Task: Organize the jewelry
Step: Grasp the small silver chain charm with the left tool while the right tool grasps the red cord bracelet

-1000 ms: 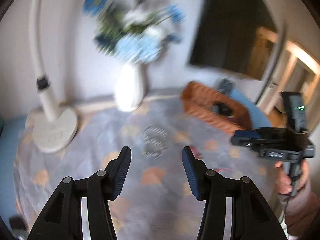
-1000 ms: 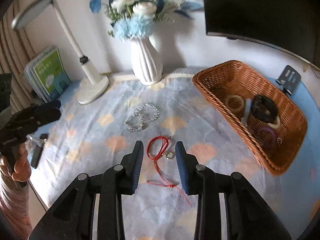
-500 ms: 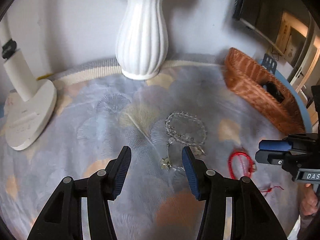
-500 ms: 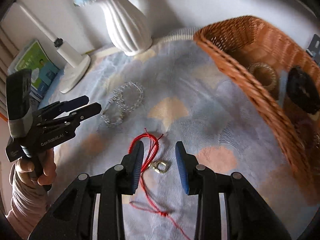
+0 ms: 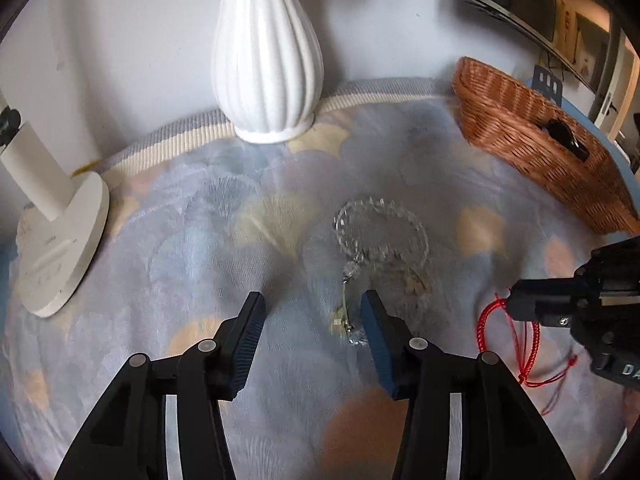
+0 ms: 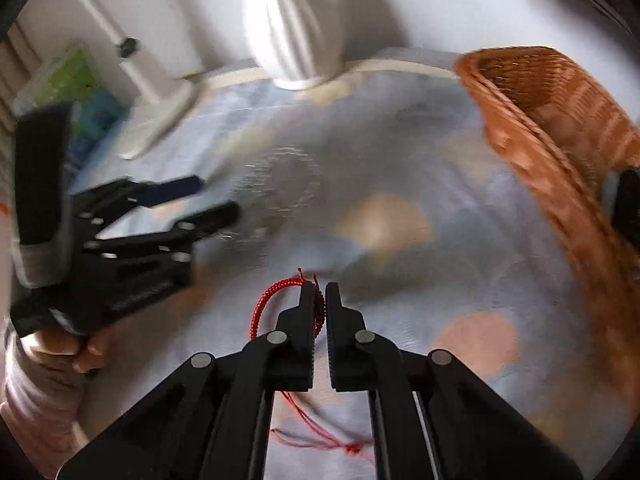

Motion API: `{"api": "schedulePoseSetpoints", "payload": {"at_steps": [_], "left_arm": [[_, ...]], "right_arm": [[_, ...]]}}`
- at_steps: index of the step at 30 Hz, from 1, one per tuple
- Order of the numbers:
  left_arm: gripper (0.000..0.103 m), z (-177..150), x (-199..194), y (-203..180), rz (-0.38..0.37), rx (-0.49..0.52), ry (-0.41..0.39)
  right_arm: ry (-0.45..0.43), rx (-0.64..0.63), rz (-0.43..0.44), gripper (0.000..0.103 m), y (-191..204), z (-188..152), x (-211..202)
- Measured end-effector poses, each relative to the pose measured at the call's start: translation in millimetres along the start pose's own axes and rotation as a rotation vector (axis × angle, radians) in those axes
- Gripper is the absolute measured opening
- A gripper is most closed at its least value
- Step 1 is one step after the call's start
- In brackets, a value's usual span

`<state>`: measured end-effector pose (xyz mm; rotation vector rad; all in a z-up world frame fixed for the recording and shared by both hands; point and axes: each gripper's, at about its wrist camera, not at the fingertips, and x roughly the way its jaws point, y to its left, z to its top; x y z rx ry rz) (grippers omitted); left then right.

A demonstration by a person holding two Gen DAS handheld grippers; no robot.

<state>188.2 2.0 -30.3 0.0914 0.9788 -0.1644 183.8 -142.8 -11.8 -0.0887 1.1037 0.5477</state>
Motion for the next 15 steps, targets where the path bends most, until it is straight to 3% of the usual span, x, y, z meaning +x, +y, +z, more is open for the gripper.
{"api": "schedulePoseSetpoints", "payload": {"at_steps": [7,15], "left_arm": [[0.05,-43.7,-35.0,7.8,-0.037,0.038,0.086],[0.05,-46.1,-37.2,6.3,-0.055,0.034,0.056]], "right_arm": [[-0.061,-0.019,0.104,0.007,14.6,-20.2,-43.9],[-0.074,0.001,0.131,0.007,12.2,-52.7,-61.7]]}}
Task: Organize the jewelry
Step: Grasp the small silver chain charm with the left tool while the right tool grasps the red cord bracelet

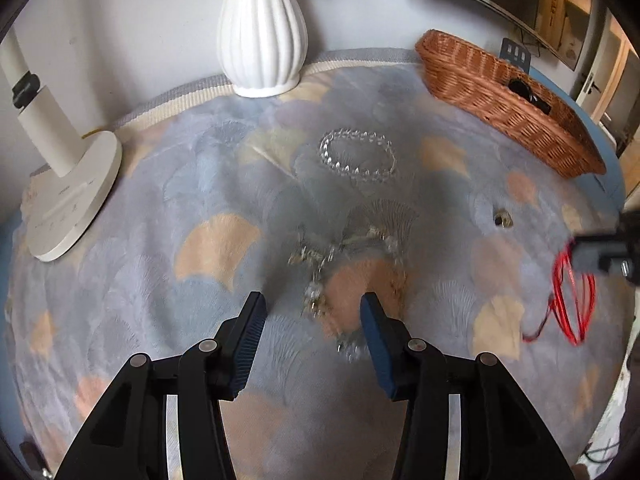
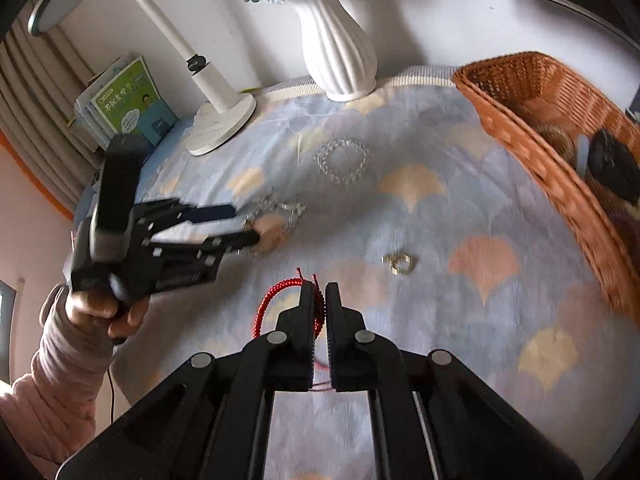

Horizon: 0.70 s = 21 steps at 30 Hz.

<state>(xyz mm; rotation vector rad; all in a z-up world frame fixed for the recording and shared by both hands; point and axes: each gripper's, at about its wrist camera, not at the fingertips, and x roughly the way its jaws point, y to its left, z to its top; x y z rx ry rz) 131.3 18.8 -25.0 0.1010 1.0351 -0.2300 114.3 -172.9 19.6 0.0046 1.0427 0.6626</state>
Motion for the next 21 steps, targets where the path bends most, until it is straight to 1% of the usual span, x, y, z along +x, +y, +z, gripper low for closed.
{"api": "schedulePoseSetpoints", "payload": {"at_steps": [2,4,6,10,13,16,21], "left_arm": [[0.05,2.6,2.4,-2.1,0.008,0.017,-0.011],[0.042,5.9,4.3,-4.2,-0.007,0.034,-0.013],[0.009,6.6,2.8,-6.2,-0.005,0.045,-0.011],[0.009,3.9,0.0,-9.9,-0.023,0.053,-0.027],[0.009,1.6,-12.5,-12.7,-0.085,0.03,-0.059],[0.009,6.1,-32.8,-18.0,-0.155,0.022,-0.104],[0.009,16.7,-69.2,-32.4,-0.208,0.028,-0.174]], "right_arm": [[0.001,-0.003,-0.007,0.007,-1.9,-7.9,-3.4],[0.003,0.002,-0.007,0.007,-5.9,-15.2,-7.2],[0.003,0.018,0.0,0.007,-11.0,-20.7,-8.3],[-0.014,0.042,0.027,0.007,-16.7,-27.8,-13.1],[-0.032,0.048,0.043,0.007,-17.9,-31.4,-19.9],[-0.049,0.046,0.033,0.007,-17.5,-34.0,-30.2],[-0.085,0.04,0.02,0.007,-20.6,-38.0,-48.6]]}}
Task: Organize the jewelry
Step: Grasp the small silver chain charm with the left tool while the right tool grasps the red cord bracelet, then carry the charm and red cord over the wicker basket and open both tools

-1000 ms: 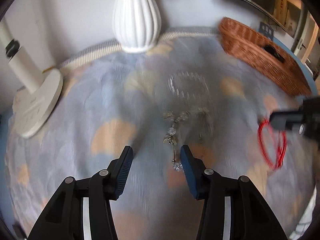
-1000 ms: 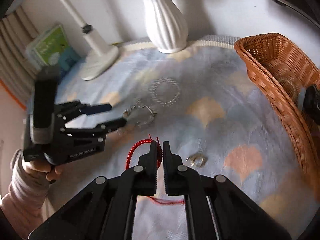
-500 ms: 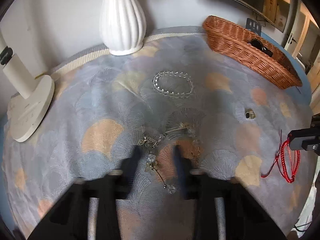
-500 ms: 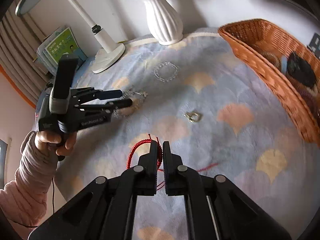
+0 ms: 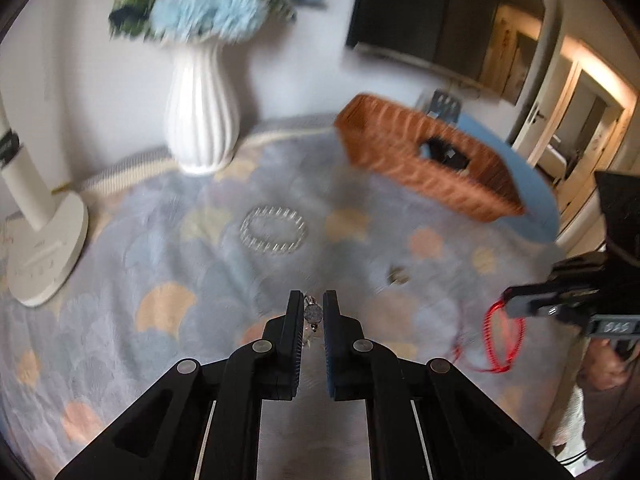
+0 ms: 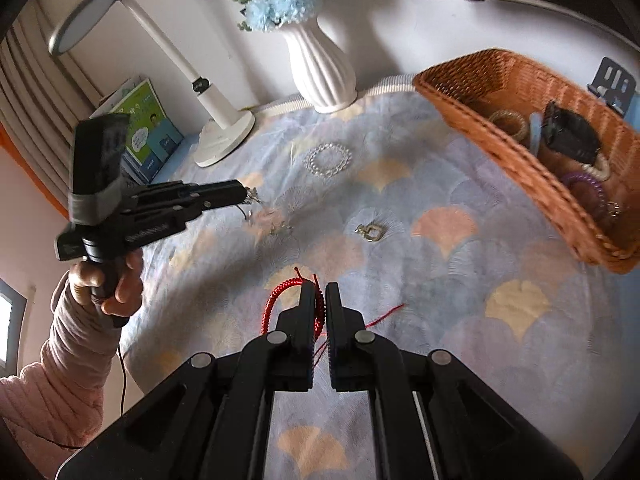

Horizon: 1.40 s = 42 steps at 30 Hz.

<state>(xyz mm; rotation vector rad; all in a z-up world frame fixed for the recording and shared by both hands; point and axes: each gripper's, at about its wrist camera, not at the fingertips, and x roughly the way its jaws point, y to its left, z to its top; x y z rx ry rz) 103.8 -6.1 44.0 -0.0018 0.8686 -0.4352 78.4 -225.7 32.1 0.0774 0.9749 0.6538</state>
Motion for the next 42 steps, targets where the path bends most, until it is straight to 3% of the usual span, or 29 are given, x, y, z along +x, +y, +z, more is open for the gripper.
{"api": "schedulePoseSetpoints", "payload": {"at_steps": [14,23,25,27,29,30,31,33,36,42], "left_arm": [[0.009,42.1,-48.6,-62.7,-0.05,0.104,-0.085],[0.009,109.7,-46.7,-104.9,-0.08,0.164,-0.155],[0.009,122.9,-36.9,-108.3,-0.101,0.163,-0.154],[0.009,126.9,-26.3,-109.5,-0.13,0.162,-0.145],[0.009,123.7,-16.9,-110.1,-0.151,0.164,-0.136],[0.009,120.6,-11.4,-110.0,-0.15,0.163,-0.128],[0.009,117.3,-6.8,-110.0,-0.152,0.16,-0.118],[0.009,111.0,0.7,-109.2,-0.154,0.154,-0.1],[0.009,102.5,9.7,-109.8,-0.143,0.156,-0.074],[0.009,97.5,14.8,-108.0,-0.147,0.149,-0.064]], "right_arm": [[-0.113,-0.023,-0.067,0.007,4.6,7.3,-66.1],[-0.254,-0.033,-0.203,0.007,-20.0,48.4,-134.5],[-0.239,-0.038,-0.214,0.007,-30.0,54.2,-138.3],[-0.194,-0.058,-0.165,0.011,-37.9,47.5,-129.2],[-0.147,-0.058,-0.128,0.027,-43.1,32.1,-113.2],[-0.122,-0.052,-0.11,0.042,-47.5,18.8,-99.2],[-0.099,-0.042,-0.099,0.045,-50.4,7.4,-87.3],[-0.031,-0.022,-0.099,0.045,-54.5,-12.5,-60.4],[0.052,-0.042,-0.189,0.045,-57.5,-33.9,-23.7],[0.104,-0.047,-0.275,0.044,-65.3,-38.4,8.3]]}}
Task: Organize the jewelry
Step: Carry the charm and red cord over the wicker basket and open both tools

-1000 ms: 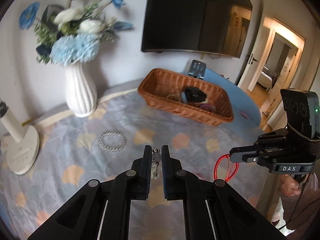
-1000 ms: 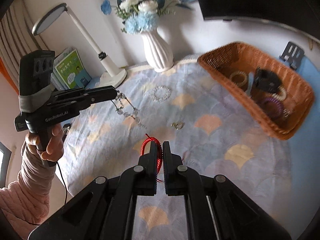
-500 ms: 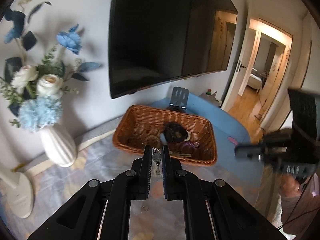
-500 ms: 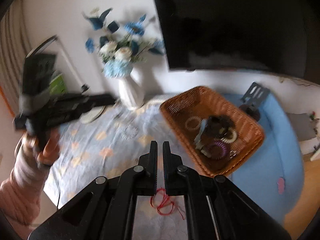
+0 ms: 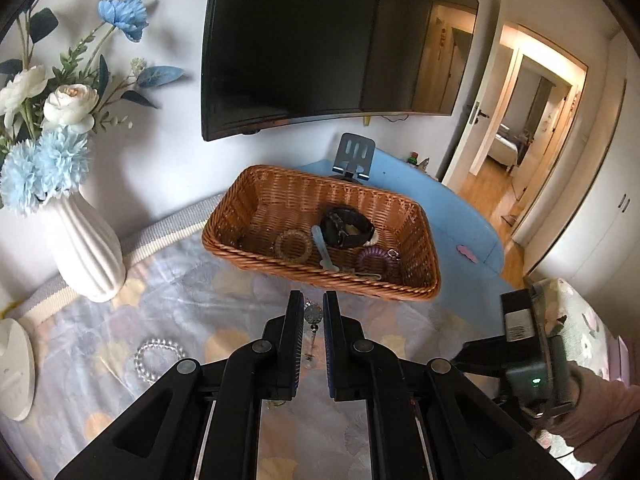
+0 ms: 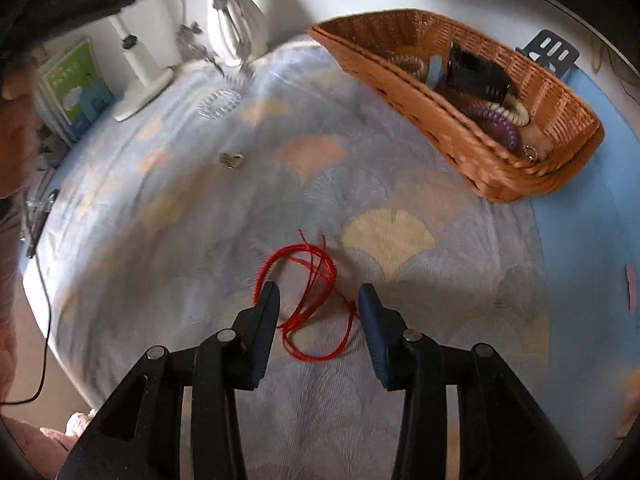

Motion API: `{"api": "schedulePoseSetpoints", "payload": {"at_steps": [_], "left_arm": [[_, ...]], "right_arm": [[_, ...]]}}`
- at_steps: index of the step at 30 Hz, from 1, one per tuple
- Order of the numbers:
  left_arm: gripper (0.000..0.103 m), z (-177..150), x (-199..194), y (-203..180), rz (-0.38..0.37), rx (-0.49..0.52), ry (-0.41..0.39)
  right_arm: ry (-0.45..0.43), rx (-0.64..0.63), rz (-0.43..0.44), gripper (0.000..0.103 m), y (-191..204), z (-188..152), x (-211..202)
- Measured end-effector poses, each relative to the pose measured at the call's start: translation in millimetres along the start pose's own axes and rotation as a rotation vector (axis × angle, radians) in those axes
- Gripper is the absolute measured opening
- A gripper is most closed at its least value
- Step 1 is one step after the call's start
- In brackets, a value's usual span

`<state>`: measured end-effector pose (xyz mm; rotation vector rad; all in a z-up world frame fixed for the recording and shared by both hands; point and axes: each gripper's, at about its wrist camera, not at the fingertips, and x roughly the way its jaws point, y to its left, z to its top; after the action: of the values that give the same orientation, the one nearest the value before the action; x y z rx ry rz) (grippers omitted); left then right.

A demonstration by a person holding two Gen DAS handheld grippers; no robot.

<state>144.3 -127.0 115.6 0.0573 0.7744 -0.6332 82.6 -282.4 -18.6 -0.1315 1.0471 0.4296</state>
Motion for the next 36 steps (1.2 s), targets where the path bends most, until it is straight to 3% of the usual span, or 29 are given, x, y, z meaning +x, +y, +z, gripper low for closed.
{"api": "schedulePoseSetpoints", "payload": {"at_steps": [3,4,6,11,14,21,27,36], "left_arm": [[0.009,-0.7,1.0,-1.7,-0.001,0.006,0.003],[0.009,-1.1,0.3,-2.4,-0.004,0.007,0.003],[0.009,-0.8,-0.2,-4.2,-0.002,0.013,0.004],[0.009,10.2,-2.1,-7.5,-0.007,0.024,-0.002],[0.009,27.5,-2.6,-12.4,-0.002,0.042,-0.017],[0.009,75.7,16.8,-20.1,-0.003,0.061,-0.045],[0.009,110.9,55.6,-10.1,-0.022,0.048,-0.048],[0.009,109.2,117.5,10.0,-0.021,0.032,0.001]], "right_arm": [[-0.01,-0.042,-0.07,0.036,7.0,1.7,6.0],[-0.01,-0.072,-0.111,0.027,13.6,1.5,7.2],[0.007,-0.107,-0.11,0.005,24.0,1.8,6.2],[-0.015,-0.136,-0.115,0.004,28.5,6.2,-13.2],[-0.103,-0.114,-0.109,0.004,18.4,21.5,-56.1],[-0.301,-0.024,-0.205,0.004,-28.6,87.2,-132.2],[-0.333,0.083,-0.22,0.004,-79.9,131.9,-130.9],[-0.236,0.141,-0.209,0.004,-113.5,137.5,-68.9]]}}
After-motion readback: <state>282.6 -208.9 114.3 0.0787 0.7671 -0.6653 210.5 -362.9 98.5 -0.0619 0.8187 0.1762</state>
